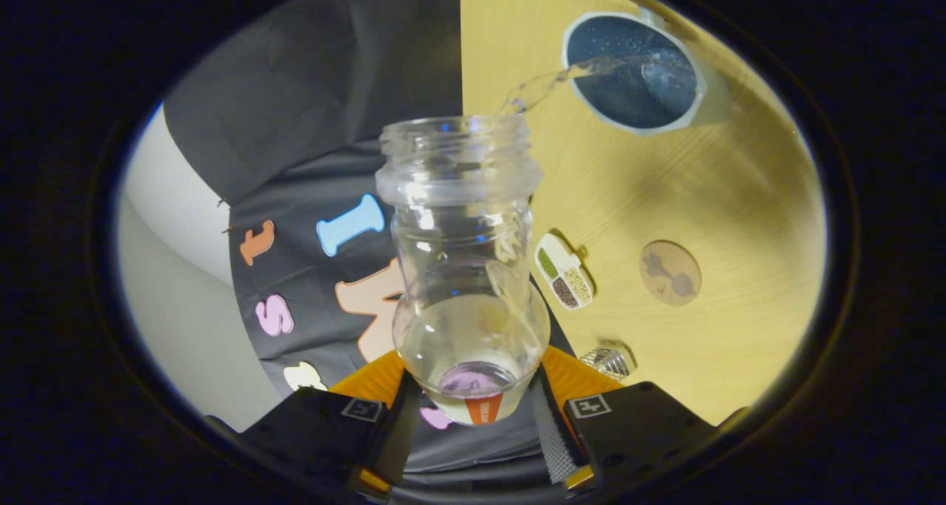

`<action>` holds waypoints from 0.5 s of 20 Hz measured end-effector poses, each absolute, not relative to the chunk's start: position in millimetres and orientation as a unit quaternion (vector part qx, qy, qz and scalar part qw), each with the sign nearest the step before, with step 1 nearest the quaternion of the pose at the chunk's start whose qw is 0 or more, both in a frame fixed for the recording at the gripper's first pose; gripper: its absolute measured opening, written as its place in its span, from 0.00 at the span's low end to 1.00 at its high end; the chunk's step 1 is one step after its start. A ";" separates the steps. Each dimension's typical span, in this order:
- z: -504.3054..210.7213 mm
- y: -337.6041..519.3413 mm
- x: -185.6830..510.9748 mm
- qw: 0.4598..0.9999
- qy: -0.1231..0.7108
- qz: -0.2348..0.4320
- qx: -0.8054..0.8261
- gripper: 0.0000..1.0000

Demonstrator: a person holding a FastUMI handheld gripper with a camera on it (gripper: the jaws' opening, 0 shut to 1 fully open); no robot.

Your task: Take the bottle from table, then pour the juice into the cup, finally place the bottle on the coaster

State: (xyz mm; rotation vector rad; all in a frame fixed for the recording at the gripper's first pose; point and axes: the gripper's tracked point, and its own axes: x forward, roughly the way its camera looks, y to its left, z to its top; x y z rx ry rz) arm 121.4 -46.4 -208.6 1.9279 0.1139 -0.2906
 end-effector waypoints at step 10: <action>-205.1 -56.5 123.0 0.542 0.035 -0.127 0.830 0.77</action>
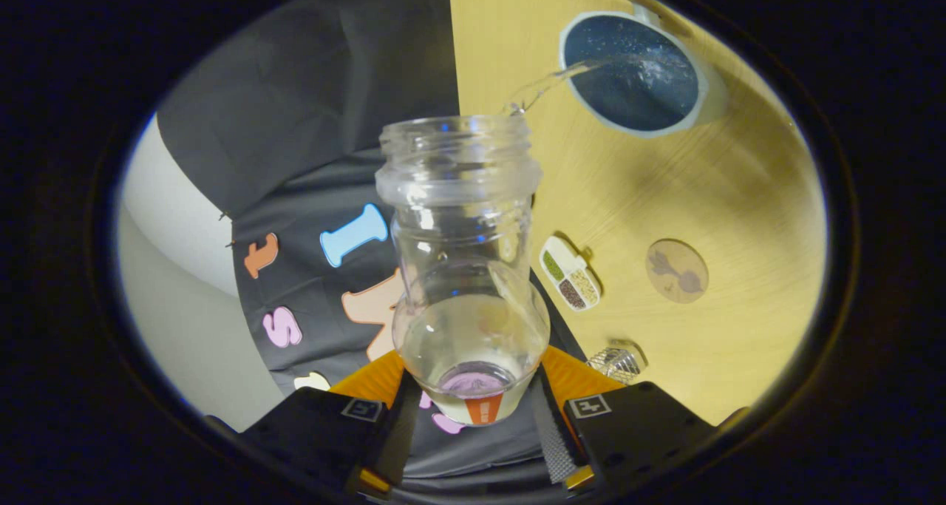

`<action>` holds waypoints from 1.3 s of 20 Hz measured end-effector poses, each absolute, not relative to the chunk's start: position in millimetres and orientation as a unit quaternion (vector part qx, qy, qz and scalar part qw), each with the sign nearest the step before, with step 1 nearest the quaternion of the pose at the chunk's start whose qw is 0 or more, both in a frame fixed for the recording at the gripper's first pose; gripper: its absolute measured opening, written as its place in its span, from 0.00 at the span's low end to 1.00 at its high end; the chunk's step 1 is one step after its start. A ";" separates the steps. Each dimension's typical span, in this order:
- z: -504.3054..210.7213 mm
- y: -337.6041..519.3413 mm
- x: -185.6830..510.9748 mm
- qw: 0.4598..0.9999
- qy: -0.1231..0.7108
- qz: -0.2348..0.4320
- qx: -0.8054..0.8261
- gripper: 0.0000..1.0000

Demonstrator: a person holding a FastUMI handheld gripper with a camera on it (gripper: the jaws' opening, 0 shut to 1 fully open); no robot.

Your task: Take the bottle from table, then pour the juice into the cup, finally place the bottle on the coaster

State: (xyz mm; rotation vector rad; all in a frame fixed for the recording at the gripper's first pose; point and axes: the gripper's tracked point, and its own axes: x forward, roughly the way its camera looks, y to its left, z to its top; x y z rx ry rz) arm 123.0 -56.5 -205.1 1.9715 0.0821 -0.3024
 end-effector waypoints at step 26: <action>-189.7 -76.7 118.0 0.467 -0.009 -0.119 0.876 0.76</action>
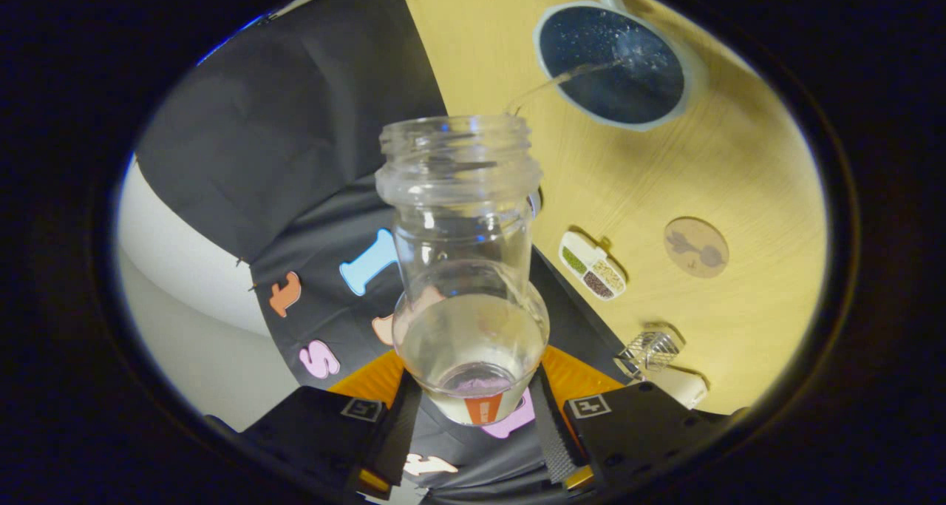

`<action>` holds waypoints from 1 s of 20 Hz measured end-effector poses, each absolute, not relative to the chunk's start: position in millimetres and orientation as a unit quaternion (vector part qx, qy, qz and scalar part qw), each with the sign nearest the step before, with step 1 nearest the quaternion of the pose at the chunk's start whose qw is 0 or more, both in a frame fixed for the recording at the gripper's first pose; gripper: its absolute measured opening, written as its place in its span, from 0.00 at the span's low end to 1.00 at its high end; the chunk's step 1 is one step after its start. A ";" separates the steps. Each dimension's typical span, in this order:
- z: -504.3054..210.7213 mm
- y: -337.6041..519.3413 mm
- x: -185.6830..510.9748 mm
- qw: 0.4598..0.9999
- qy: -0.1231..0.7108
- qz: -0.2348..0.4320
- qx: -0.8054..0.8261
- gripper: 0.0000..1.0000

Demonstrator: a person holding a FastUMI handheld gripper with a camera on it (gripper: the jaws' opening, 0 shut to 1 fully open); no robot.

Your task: Take the bottle from table, then pour the juice into the cup, finally place the bottle on the coaster

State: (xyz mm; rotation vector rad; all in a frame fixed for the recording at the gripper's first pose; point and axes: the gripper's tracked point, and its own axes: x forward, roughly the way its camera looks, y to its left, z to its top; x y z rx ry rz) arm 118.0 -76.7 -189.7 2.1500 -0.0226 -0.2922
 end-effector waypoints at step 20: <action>-181.6 -94.8 119.3 0.421 -0.056 -0.124 0.897 0.76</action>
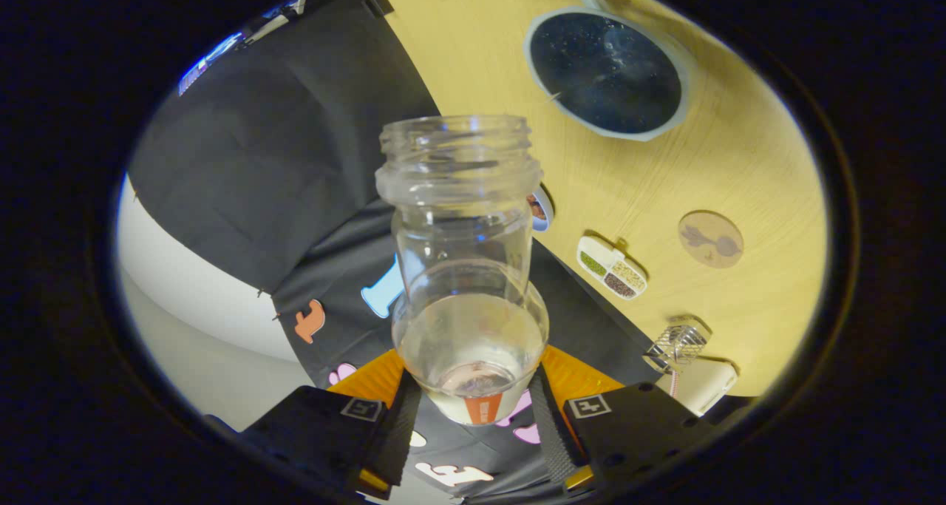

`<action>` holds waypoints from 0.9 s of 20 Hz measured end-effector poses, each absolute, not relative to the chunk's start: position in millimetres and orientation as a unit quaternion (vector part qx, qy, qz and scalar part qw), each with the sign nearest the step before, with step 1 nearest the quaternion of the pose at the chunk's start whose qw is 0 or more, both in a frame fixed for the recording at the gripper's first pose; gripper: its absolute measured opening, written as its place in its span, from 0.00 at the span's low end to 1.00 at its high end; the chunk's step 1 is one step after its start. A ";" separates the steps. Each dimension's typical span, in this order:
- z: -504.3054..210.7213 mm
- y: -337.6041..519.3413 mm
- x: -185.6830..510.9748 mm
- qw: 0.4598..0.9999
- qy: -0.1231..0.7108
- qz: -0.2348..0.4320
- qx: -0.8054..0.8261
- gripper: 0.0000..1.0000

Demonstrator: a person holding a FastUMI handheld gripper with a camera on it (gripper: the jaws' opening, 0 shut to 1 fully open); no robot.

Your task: Take the bottle from table, then pour the juice into the cup, finally place the bottle on the coaster

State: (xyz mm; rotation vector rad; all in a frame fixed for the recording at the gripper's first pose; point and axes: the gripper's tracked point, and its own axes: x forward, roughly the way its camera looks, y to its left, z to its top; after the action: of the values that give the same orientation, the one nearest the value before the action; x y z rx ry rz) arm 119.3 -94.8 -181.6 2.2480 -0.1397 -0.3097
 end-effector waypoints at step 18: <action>-189.7 -80.8 122.4 0.487 -0.032 -0.130 0.863 0.75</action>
State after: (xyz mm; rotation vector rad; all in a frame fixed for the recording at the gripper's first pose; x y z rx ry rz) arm 122.4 -80.8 -189.7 2.0983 -0.0784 -0.3169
